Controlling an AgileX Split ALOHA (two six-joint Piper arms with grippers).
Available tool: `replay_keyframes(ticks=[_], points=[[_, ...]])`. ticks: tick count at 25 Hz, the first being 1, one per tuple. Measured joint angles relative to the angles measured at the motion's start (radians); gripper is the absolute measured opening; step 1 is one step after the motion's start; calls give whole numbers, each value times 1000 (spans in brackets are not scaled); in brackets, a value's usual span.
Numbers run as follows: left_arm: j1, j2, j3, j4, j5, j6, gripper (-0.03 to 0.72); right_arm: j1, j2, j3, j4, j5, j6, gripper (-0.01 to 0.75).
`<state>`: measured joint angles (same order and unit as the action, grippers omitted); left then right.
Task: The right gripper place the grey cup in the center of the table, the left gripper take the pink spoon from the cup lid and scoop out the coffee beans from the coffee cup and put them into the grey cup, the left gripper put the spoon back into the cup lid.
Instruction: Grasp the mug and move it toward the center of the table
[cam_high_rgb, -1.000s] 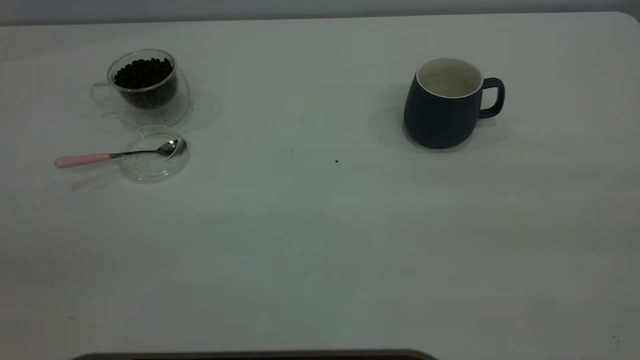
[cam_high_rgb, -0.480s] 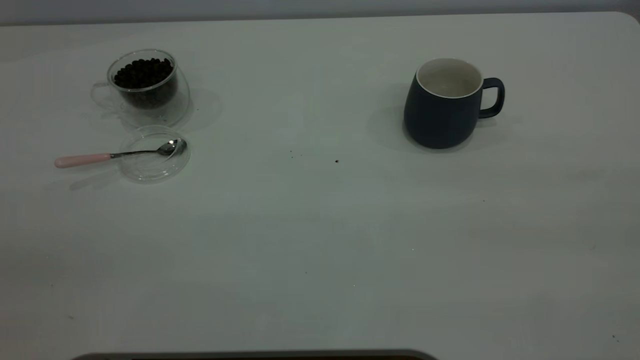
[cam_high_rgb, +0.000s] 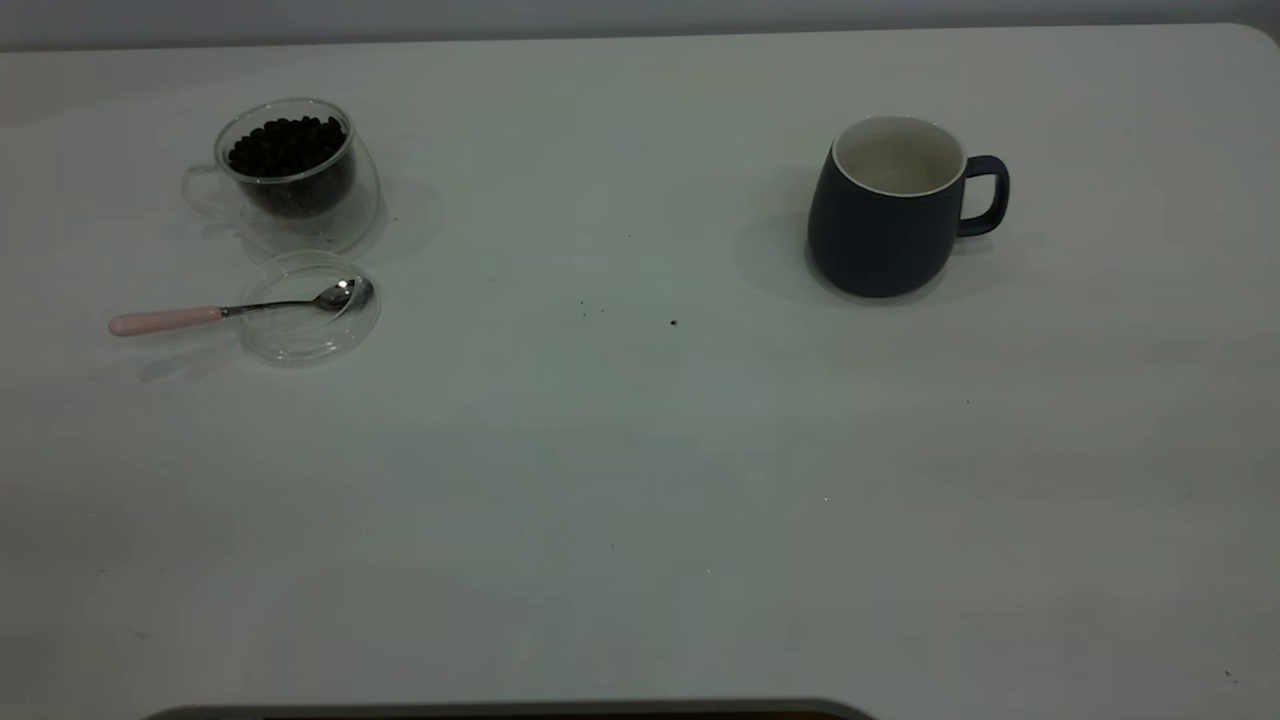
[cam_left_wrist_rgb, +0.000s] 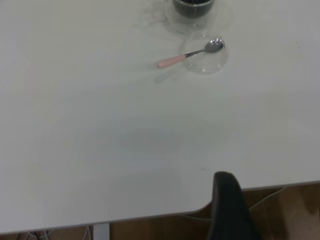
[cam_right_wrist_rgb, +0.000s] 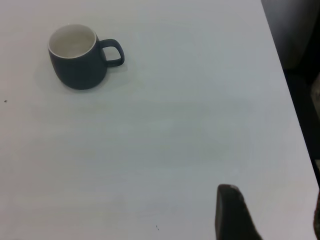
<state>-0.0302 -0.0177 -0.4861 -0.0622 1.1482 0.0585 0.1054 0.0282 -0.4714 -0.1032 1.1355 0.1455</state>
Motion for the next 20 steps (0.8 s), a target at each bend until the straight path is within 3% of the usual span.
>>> replay_keyframes(ticks=[6,13,17,20], points=[[0,0,0,0,0,0,482,0,86,-25,13,-41,-23,437],[0,0,0,0,0,0,482,0,548,-100,6,-343,-85,578],[0,0,0,0,0,0,482,0,870,-203,6,-501,-170,587],[0,0,0,0,0,0,482,0,1118,-323,5,-537,-239,587]])
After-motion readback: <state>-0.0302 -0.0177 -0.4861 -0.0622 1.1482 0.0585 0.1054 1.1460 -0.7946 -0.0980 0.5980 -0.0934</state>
